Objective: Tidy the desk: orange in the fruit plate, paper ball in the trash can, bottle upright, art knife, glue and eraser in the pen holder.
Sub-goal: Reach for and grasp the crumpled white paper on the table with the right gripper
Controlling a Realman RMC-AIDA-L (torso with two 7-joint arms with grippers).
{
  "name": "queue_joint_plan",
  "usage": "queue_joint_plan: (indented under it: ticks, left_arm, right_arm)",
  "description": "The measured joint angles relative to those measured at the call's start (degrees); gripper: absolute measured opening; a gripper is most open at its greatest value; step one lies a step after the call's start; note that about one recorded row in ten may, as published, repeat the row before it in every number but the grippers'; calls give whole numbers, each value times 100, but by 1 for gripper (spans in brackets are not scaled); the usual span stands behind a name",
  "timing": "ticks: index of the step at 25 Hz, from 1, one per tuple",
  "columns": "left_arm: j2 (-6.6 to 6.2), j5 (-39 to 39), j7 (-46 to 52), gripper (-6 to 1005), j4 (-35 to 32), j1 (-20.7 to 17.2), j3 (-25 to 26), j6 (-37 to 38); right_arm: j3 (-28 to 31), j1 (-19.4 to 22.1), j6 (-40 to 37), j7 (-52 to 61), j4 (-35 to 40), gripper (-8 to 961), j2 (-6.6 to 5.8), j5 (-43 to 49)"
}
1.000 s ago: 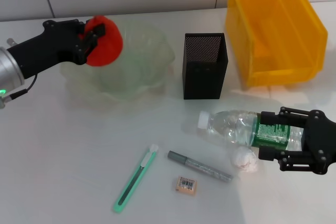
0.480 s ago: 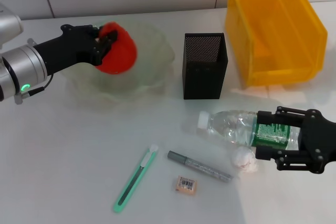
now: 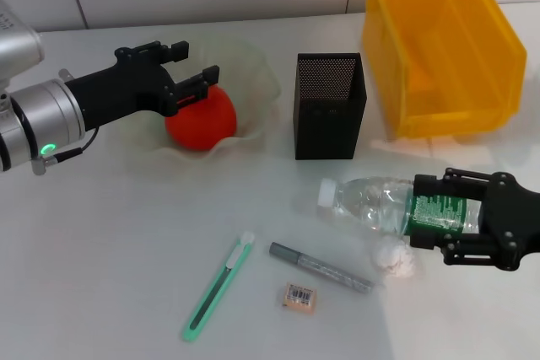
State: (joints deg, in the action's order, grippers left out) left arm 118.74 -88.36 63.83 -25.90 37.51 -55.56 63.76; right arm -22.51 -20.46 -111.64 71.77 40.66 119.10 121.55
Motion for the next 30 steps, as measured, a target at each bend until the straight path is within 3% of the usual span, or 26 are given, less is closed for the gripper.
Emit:
queue_joint_plan:
  ticks: [3, 6, 7, 8, 12, 17, 20, 22, 30]
  left_arm:
    - [-10, 34, -20, 566, -100, -170, 26, 472]
    - [0, 48, -219, 669, -216, -438, -1, 953]
    - [8, 48, -375, 704, -227, -581, -19, 1172]
    - [8, 47, -462, 738, -214, -663, -23, 1297]
    - [13, 48, -828, 803, -148, -1121, -153, 1949]
    - [3, 48, -895, 831, -97, -1309, -387, 2046]
    - [3, 48, -895, 828, -53, -1315, -389, 2039]
    - [1, 48, -894, 827, -6, -1318, -384, 2034]
    - [-1, 47, -868, 823, 51, -1278, -359, 1976]
  right_arm:
    - [-19, -4, -94, 532, 382, 748, -6, -45]
    - [-117, -55, -273, 1369, 1186, 747, 8, -73]
    - [-297, -141, -419, 2006, 1822, 747, -3, -39]
    - [-297, -141, -419, 2006, 1822, 747, -3, -39]
    - [-1085, -362, -774, 3032, 3185, 745, -19, 525]
    - [-2470, -1020, -1159, 4178, 4392, 743, -18, 1891]
    - [-2860, -1132, -1172, 4272, 4601, 742, -4, 2083]
    - [-3527, -1225, -1104, 4281, 4853, 742, 15, 2349]
    - [-4560, -1327, -771, 4011, 4955, 739, 32, 2884]
